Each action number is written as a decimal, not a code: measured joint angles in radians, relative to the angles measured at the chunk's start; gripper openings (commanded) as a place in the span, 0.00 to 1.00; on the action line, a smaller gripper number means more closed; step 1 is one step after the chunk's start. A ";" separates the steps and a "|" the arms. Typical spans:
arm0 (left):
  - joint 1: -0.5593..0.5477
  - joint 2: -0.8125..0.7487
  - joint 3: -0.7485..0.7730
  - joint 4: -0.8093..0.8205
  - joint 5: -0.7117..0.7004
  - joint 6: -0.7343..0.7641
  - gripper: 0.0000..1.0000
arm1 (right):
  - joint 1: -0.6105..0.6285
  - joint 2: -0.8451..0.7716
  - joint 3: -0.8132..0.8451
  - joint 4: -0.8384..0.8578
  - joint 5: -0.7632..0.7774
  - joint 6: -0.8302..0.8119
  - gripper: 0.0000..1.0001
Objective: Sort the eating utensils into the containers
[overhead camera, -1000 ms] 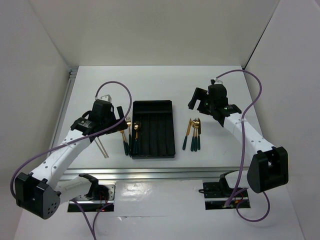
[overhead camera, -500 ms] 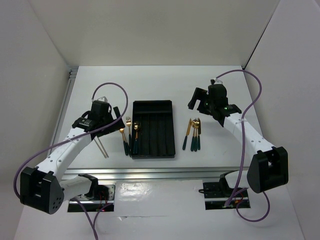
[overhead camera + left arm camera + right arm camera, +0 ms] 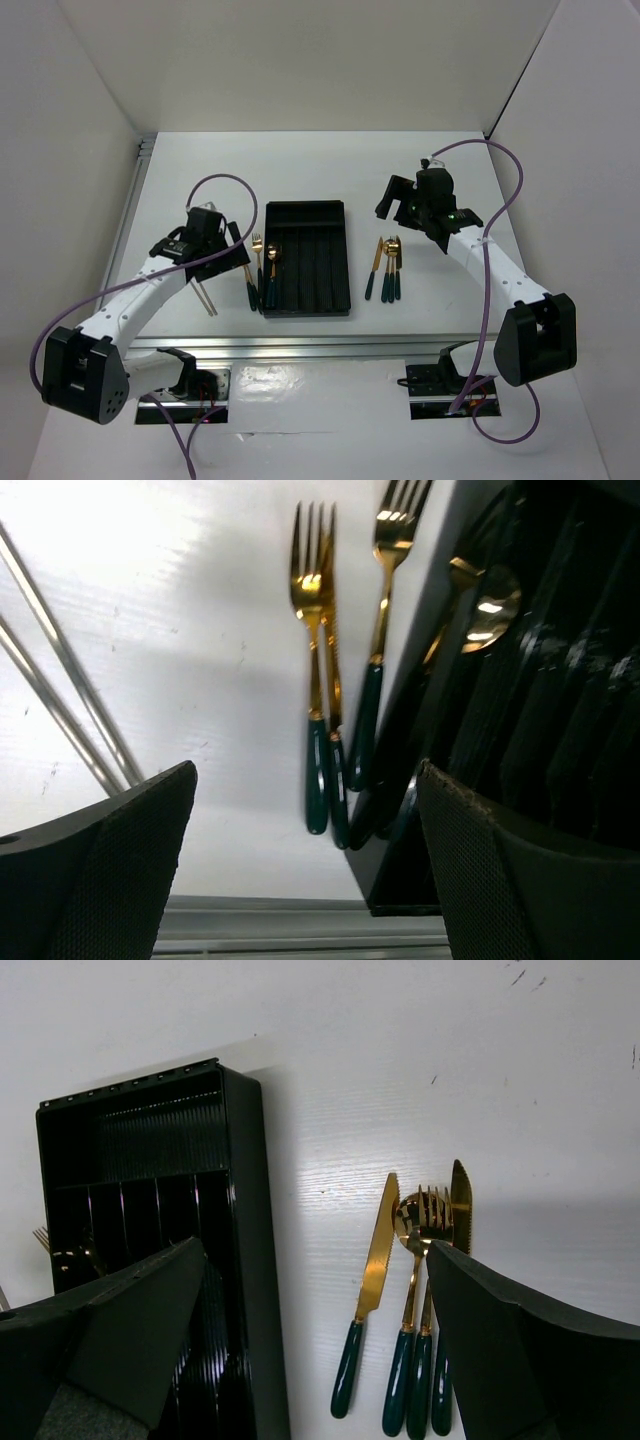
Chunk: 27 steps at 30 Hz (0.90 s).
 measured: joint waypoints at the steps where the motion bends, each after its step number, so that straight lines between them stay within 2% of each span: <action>1: 0.000 0.000 -0.013 0.001 -0.001 -0.003 0.95 | 0.000 0.000 0.000 0.000 0.000 0.000 1.00; 9: 0.000 0.109 -0.052 0.021 -0.008 -0.030 0.86 | 0.000 0.000 -0.011 0.001 0.001 -0.009 1.00; 14: 0.000 0.119 -0.060 0.043 -0.025 -0.047 0.81 | 0.000 -0.001 -0.014 0.001 0.002 -0.014 1.00; 27: 0.000 0.192 -0.087 0.109 0.000 -0.051 0.76 | 0.000 -0.002 -0.014 0.002 0.002 -0.018 1.00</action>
